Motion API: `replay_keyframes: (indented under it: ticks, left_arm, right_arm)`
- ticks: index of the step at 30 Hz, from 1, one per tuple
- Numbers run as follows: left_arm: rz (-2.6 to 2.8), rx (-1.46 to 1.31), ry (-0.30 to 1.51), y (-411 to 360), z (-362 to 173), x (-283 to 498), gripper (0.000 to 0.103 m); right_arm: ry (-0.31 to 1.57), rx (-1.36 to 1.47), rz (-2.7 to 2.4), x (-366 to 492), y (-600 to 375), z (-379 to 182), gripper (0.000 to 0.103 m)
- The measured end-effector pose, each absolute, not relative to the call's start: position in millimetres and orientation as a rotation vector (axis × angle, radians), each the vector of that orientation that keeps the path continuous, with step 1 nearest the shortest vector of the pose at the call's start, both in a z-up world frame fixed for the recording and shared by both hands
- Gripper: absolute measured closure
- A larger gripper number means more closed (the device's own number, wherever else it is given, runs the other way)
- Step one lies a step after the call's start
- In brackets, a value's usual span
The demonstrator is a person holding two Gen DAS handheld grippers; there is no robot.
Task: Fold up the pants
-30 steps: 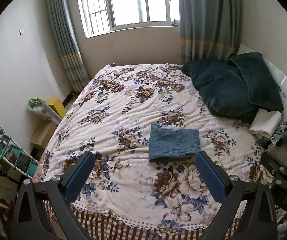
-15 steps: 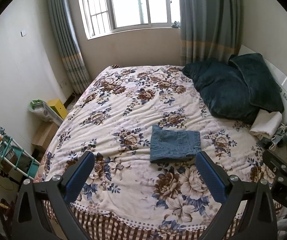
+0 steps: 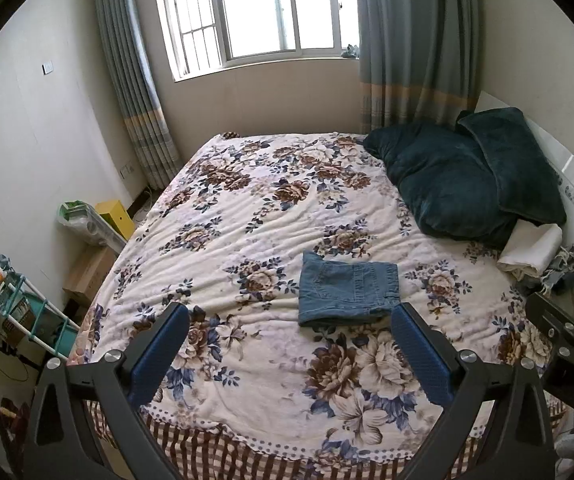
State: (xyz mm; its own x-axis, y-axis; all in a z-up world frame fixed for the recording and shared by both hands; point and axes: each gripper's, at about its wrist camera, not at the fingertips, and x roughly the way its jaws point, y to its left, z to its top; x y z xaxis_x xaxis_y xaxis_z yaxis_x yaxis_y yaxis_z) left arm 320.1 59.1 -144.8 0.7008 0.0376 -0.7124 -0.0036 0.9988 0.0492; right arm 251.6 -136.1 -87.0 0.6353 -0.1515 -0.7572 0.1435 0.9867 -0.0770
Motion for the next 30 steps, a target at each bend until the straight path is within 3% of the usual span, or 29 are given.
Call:
replay_keyframes:
  ticks: [30]
  left_arm:
    - [0.024,0.047,0.789,55.1,-143.7,313.7,0.000]
  right_arm:
    - [0.863,-0.002,-0.174,249.0,-135.5,-86.1,0.002]
